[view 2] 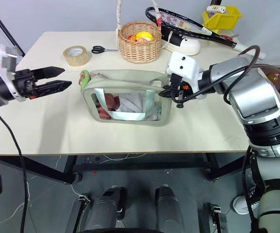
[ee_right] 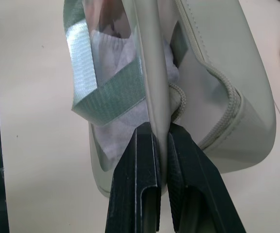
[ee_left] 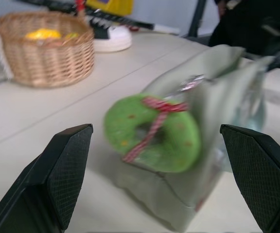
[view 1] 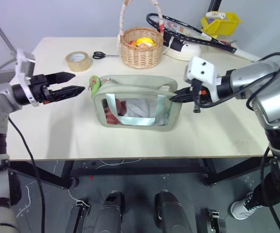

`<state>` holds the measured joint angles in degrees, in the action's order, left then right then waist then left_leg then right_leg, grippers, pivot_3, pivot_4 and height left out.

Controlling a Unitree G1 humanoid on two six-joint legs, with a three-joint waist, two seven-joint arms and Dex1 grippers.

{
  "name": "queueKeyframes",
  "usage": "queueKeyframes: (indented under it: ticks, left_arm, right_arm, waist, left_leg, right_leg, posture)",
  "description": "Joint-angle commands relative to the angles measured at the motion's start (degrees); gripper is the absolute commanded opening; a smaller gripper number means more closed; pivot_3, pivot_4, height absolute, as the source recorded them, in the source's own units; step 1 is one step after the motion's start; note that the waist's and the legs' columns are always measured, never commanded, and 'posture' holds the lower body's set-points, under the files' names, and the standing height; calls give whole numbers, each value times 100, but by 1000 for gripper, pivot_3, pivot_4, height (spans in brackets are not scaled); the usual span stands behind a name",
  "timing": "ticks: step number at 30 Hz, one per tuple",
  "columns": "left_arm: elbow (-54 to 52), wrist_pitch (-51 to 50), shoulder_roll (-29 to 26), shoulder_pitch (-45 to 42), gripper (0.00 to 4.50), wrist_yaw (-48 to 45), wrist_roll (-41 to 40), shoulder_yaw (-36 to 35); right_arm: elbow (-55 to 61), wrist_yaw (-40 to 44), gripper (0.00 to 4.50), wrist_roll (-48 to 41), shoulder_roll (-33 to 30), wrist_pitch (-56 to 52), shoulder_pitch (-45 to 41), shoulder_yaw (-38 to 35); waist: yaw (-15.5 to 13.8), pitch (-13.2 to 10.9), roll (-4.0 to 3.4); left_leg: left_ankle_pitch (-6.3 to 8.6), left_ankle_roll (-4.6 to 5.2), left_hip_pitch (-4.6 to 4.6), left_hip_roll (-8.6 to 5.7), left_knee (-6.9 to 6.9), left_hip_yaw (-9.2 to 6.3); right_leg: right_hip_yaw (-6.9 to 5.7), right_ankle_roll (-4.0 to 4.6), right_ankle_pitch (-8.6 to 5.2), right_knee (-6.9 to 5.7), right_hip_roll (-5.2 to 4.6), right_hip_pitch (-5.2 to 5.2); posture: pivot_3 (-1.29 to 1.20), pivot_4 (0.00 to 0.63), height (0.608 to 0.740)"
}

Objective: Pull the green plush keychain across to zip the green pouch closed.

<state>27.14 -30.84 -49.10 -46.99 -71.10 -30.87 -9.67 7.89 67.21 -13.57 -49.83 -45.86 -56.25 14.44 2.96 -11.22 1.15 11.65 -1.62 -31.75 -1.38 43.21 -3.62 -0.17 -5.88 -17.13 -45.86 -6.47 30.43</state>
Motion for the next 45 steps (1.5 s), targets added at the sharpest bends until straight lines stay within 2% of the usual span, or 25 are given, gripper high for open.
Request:
queueKeyframes:
  ticks: [1, 8, 12, 18, 19, 22, 25, 29, 33, 37, 40, 45]
  left_arm:
    - [554, 217, 144, -414, 4500, 177, 308, 73]
    - [1678, 610, 758, -999, 4500, 437, 756, 197]
    - [1860, 644, 917, -1101, 3230, 390, 839, 165]
    - [1911, 670, 881, -1152, 56, 331, 860, 63]
    - [1836, 658, 838, -1144, 19, 311, 831, 27]
    - [1684, 597, 750, -1132, 19, 281, 777, -35]
    - [808, 119, 697, -1174, 19, 175, 457, -95]
    - [-26, -207, 1024, -1366, 19, 374, 344, 113]
    - [-241, -460, 1399, -1583, 19, 418, 483, 511]
    - [45, -384, 1658, -1843, 19, 400, 737, 873]
    - [279, -318, 1713, -1968, 1120, 361, 872, 993]
    - [353, -207, 1560, -2005, 3498, 256, 984, 994]
  right_arm:
    - [80, -34, 65, 27, 12, 63, -20, -59]
    - [70, -54, 65, 32, 21, 78, -40, -59]
    - [64, -84, 0, 36, 28, 41, -50, -71]
    - [57, -137, 0, 36, 28, -48, -42, -85]
    - [53, -148, 0, 33, 29, -63, -41, -88]
    - [59, -171, 0, 32, 28, -95, -33, -88]
    - [83, -192, 0, 6, 48, -141, -2, -91]
    - [84, -231, 0, 6, 123, -137, 5, -57]
    - [35, -293, 0, 48, 188, -132, -9, -40]
    - [35, -327, 0, 57, 217, -165, -12, -44]
    - [62, -374, 0, 75, 219, -222, 9, -49]
    - [132, -424, 0, 63, 194, -324, 67, -97]
  waist:
    - [-8, 0, 0]
    - [-29, 1, 1]
    - [-27, 1, 1]
    - [-34, 1, 1]
    - [-33, 1, 1]
    - [-32, 1, 1]
    - [-39, 0, 2]
    - [-56, 0, 2]
    - [-44, 1, 2]
    - [-21, 1, 2]
    - [-24, 1, 2]
    - [-34, 1, 2]
  left_leg:
    - [0, 0, 0, 0, 1, 0]
    - [0, 0, 0, -4, 6, 0]
    - [0, 0, -1, -5, 6, -1]
    - [0, 0, -1, -6, 6, -2]
    - [0, 0, -1, -6, 6, -2]
    - [0, 0, -1, -6, 6, -2]
    - [0, 0, -4, -5, 6, -4]
    - [0, -1, -7, -6, 9, -6]
    - [-1, -1, -6, -7, 11, -2]
    - [-1, 0, -5, -7, 10, 0]
    - [-1, 1, -5, -7, 10, 1]
    - [-1, 1, -5, -7, 11, 0]
  right_leg:
    - [0, -1, 0, -2, 0, 1]
    - [0, -7, -1, -10, -4, 1]
    - [0, -8, -1, -13, -4, 2]
    - [0, -10, 0, -12, -6, 2]
    - [0, -9, 0, -12, -6, 2]
    - [0, -8, -1, -12, -6, 2]
    - [0, -8, -1, -12, -7, 4]
    - [-4, -7, -1, -12, -10, 1]
    - [-10, -11, -1, -12, -15, -4]
    - [-9, -28, 6, -20, -6, -1]
    - [-9, -29, 5, -20, -3, 0]
    - [-9, -29, 4, -20, -4, -1]
  posture:
    - [0, 150, 644]
    - [0, 150, 644]
    - [0, 150, 644]
    - [0, 150, 644]
    - [0, 150, 644]
    - [0, 150, 644]
    - [0, 150, 644]
    - [0, 150, 644]
    - [0, 150, 644]
    - [0, 150, 644]
    - [0, 150, 644]
    - [0, 150, 644]
